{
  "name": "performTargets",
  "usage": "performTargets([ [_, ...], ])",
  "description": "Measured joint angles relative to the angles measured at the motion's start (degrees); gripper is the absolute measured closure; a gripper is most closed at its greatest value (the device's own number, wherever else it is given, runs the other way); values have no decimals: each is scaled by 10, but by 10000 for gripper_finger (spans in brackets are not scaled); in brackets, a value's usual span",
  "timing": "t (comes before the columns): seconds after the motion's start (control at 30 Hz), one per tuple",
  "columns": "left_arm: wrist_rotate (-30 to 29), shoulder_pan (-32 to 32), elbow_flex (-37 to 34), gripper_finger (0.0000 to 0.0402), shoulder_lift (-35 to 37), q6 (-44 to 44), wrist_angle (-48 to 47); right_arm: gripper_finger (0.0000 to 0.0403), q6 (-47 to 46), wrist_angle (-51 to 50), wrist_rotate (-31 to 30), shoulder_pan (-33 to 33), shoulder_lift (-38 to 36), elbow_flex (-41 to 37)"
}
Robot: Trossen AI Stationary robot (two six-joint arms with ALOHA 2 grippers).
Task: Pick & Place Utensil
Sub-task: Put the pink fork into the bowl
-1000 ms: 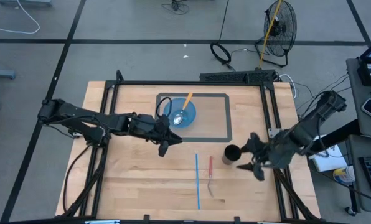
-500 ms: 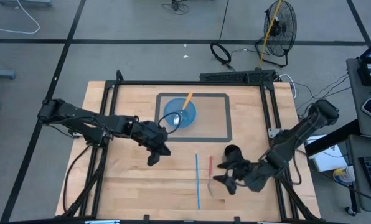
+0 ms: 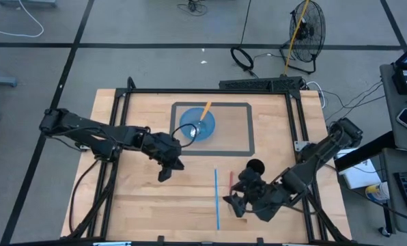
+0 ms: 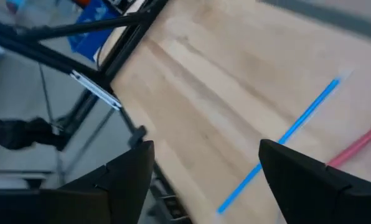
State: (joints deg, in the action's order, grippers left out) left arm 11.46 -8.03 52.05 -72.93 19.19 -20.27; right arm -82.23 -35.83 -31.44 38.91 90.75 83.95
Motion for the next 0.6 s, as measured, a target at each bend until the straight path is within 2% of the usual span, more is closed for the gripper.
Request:
performTargets([
  [0.17, -11, 0, 0, 357, 20, 0, 0, 147, -59, 28, 29, -5, 30, 0],
  [0.37, -23, 4, 2, 357, 45, -11, -7, 185, -53, 93, 92, -19, 58, 5],
  [0.47, -27, 8, 0, 357, 54, -12, -13, 202, -40, 80, 103, -30, 58, 23],
  [0.6, -30, 14, 0, 357, 63, -13, -18, 224, -62, -13, 127, -49, 58, 41],
])
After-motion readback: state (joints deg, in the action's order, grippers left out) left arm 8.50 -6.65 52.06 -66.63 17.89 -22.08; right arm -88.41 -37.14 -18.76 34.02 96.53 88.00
